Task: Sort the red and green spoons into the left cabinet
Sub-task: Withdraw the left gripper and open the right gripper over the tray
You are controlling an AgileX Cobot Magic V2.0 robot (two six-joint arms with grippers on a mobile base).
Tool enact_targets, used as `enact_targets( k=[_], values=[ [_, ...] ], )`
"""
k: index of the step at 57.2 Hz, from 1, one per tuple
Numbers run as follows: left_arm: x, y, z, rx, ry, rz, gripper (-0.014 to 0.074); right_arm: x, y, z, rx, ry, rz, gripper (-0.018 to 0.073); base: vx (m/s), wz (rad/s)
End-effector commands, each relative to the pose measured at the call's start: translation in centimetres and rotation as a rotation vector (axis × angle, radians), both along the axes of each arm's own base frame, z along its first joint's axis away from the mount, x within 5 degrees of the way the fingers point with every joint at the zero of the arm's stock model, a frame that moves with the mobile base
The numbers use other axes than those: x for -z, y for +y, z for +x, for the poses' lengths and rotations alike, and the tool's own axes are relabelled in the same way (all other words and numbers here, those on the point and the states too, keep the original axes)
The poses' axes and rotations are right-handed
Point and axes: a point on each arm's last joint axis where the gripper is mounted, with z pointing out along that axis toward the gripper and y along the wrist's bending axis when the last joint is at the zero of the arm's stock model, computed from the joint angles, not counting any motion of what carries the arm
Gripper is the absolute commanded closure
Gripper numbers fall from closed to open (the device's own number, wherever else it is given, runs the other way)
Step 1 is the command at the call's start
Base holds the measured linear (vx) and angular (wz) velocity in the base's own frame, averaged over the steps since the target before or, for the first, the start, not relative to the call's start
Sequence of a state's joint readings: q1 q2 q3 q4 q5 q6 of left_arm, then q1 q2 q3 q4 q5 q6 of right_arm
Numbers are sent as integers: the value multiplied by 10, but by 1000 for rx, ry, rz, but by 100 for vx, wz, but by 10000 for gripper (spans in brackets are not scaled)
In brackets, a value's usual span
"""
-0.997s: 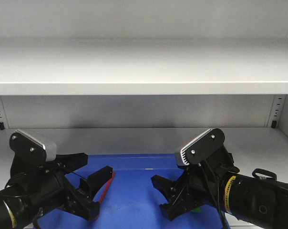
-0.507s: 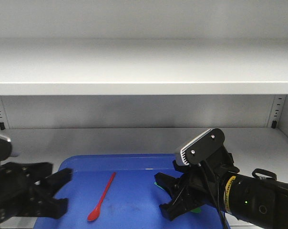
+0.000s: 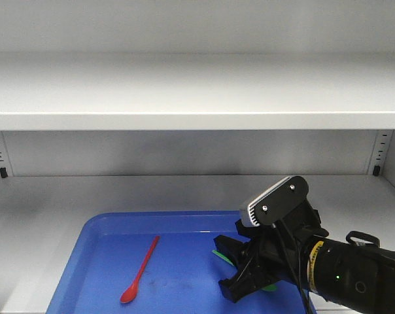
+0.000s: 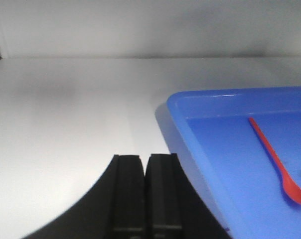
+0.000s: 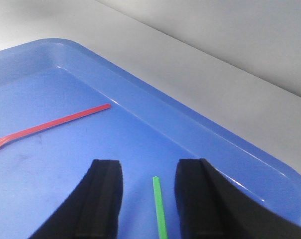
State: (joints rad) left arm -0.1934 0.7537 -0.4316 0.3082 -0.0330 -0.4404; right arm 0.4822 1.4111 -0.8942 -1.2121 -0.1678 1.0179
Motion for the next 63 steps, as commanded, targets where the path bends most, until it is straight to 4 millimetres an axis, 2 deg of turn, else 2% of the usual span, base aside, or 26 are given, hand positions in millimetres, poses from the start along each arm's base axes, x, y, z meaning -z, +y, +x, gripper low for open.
enact_targets(
  k=[1,14,27,38,44,57,63],
  values=[
    [-11,6,-16,-12,-170,-63,604,-21,0,-3,-14,-54,51,230,0,0],
    [18,27,-59,-162,-289,-164,604,-21,0,-3,-14,-54,51,230,0,0],
    [47,30,-87,-193,-378,-182,604,-21,0,-3,-11,-53,50,230,0,0],
    [73,31,-97,-206,-364,-182,603,-21,0,-3,-11,-53,51,230,0,0],
    [77,32,-102,-227,-341,-213,603,-21,0,-3,-11,-53,51,230,0,0],
    [77,33,-101,-232,-357,-36,603,-21,0,-3,-12,-53,51,230,0,0],
    [75,33,-102,-233,-376,-19,603,-21,0,-3,-13,-53,52,230,0,0]
  ],
)
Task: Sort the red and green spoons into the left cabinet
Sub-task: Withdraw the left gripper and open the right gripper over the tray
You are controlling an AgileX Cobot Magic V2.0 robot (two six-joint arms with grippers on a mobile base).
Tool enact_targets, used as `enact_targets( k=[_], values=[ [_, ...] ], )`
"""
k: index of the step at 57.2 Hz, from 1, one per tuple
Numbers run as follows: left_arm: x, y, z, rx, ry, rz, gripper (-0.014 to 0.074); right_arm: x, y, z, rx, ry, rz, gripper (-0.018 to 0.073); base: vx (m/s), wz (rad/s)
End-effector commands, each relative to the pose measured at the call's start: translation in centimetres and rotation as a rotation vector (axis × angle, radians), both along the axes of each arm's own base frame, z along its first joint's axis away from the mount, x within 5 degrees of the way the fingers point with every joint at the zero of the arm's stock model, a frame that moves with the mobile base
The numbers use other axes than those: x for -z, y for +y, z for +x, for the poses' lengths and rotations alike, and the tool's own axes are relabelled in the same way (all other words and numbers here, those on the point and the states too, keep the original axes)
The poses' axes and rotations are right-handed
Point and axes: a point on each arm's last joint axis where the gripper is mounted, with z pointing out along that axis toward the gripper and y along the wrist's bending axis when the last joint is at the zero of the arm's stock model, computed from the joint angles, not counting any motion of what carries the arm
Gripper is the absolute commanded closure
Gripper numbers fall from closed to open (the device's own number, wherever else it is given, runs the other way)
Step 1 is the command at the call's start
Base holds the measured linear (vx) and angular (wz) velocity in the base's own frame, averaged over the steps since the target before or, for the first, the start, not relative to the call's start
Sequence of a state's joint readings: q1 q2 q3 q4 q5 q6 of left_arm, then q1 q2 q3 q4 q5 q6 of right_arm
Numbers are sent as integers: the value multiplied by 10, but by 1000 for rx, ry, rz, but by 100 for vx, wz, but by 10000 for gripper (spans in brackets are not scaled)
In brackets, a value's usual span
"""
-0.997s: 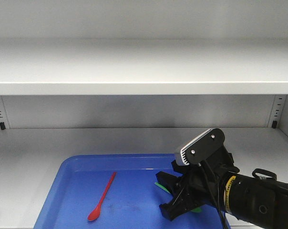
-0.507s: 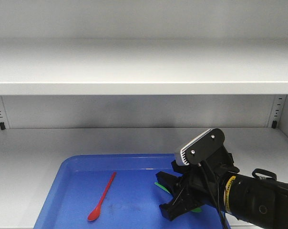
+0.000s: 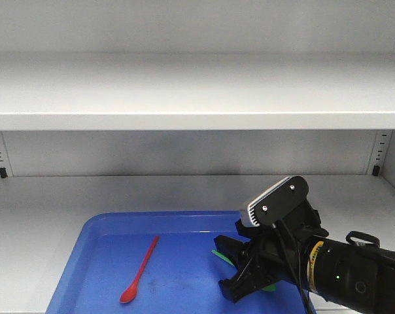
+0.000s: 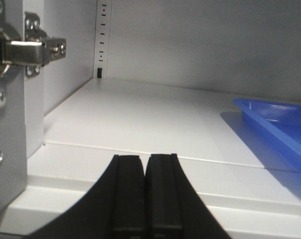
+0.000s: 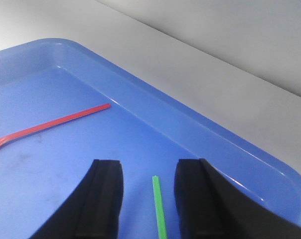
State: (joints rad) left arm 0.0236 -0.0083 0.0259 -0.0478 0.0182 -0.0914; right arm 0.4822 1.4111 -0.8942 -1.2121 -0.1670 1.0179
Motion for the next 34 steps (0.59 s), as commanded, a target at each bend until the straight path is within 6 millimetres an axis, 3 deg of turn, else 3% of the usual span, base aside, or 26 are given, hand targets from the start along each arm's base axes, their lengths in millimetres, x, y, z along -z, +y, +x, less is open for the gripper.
enact_targets(
  k=[1,34],
  values=[
    [-11,1,-3,-11,-120,19,603,-21,0,-3,-13,-53,52,230,0,0],
    [-10,1,-3,-11,-111,19,603,-21,0,-3,-13,-53,52,230,0,0]
  ],
)
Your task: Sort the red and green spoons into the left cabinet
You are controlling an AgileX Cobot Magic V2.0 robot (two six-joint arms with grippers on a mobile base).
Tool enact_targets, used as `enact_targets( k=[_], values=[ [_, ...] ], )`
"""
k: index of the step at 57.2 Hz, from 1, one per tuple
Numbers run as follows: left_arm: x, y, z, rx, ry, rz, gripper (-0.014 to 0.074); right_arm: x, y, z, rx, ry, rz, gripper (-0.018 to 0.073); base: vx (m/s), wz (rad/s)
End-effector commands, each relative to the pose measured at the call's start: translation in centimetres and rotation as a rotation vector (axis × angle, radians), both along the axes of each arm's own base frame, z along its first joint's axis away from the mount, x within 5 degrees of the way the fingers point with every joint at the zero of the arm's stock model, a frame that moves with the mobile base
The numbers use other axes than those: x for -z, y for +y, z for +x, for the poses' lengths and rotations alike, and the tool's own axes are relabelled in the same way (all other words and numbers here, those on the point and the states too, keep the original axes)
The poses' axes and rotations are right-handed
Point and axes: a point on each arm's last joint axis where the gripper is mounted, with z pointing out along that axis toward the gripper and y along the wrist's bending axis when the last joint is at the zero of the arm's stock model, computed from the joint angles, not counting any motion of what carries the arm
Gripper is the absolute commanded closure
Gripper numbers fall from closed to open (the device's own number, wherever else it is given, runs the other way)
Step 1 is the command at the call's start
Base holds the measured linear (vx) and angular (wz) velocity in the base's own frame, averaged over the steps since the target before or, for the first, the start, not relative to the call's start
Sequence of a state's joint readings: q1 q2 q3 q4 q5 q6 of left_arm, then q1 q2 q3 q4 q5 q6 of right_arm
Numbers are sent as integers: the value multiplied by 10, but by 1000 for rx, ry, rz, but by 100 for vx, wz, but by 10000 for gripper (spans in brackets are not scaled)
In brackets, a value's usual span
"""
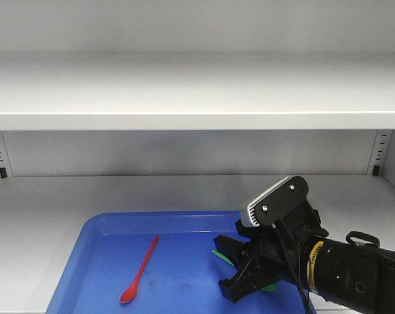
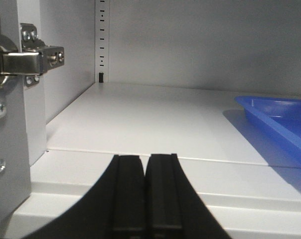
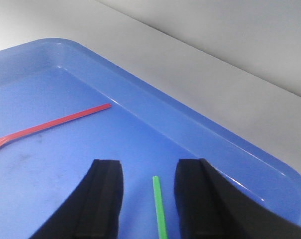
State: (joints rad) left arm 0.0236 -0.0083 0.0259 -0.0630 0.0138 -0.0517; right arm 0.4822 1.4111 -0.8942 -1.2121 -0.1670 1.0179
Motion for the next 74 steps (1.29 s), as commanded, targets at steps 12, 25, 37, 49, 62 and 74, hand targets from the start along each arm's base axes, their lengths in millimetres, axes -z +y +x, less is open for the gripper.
enact_targets(
  k=[12,25,37,49,62,74],
  values=[
    [-10,1,-3,-8,-108,-6,603,-20,1,-2,-17,-51,53,230,0,0],
    [-10,1,-3,-8,-108,-6,603,-17,-11,3,88,-41,-5,234,0,0],
    [-10,1,-3,-8,-108,-6,603,-27,-21,-1,159,-58,-16,303,0,0],
    [-10,1,-3,-8,-108,-6,603,-40,-54,-12,432,54,71,419,0,0],
    [-10,1,-3,-8,-108,-6,603,-58,-87,-34,467,15,-63,573,0,0],
    [-10,1,-3,-8,-108,-6,603,-30,-132,-86,510,-149,46,568,0,0]
  ],
)
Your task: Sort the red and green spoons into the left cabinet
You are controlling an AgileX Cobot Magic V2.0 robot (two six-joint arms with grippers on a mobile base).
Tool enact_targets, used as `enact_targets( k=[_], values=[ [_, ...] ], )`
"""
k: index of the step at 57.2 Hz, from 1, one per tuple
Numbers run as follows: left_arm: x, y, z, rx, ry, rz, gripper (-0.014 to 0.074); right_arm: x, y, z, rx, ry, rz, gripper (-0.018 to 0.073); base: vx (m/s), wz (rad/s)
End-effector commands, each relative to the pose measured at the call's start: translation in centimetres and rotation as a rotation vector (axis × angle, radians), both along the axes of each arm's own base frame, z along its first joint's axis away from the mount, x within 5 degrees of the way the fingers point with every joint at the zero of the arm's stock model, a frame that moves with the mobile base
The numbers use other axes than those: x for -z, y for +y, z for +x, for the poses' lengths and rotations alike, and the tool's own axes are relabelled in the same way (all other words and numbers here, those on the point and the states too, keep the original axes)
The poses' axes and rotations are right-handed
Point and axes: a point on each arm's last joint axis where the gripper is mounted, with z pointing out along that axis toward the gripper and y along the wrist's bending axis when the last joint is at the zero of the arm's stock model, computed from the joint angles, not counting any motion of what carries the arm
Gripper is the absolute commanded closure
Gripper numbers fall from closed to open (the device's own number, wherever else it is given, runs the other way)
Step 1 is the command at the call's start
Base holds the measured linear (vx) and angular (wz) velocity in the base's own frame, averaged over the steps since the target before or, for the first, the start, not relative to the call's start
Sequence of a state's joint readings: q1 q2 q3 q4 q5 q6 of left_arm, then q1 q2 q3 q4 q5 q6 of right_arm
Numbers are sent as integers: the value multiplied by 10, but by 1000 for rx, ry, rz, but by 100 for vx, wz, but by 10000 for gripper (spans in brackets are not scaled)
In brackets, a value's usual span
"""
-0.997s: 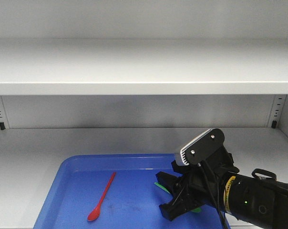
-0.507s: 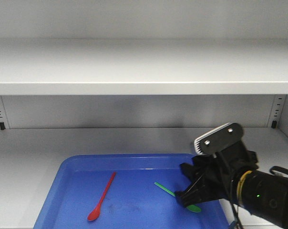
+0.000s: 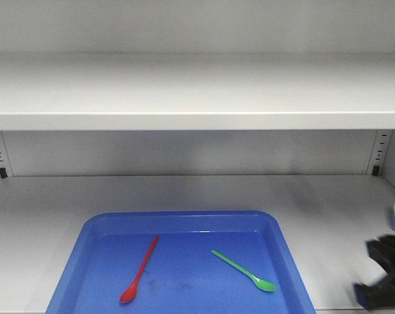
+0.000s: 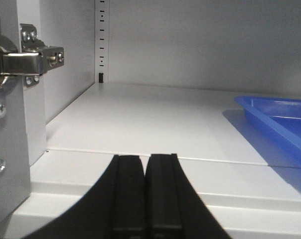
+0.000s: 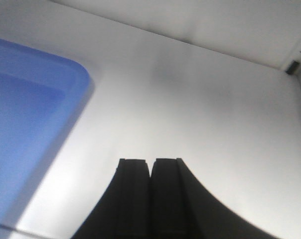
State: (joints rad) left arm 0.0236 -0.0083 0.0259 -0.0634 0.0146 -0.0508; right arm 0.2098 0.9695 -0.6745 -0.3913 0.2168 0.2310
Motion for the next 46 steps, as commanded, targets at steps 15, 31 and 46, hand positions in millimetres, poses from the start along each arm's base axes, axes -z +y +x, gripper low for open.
enact_targets(
  k=[15,31,46],
  values=[
    [-10,1,-3,-8,-108,-6,603,25,-38,-81,160,-396,146,568,0,0],
    [-10,1,-3,-8,-108,-6,603,78,-34,-129,123,-487,137,568,0,0],
    [-10,1,-3,-8,-107,-6,603,112,-34,-146,117,-454,168,568,0,0]
  ],
)
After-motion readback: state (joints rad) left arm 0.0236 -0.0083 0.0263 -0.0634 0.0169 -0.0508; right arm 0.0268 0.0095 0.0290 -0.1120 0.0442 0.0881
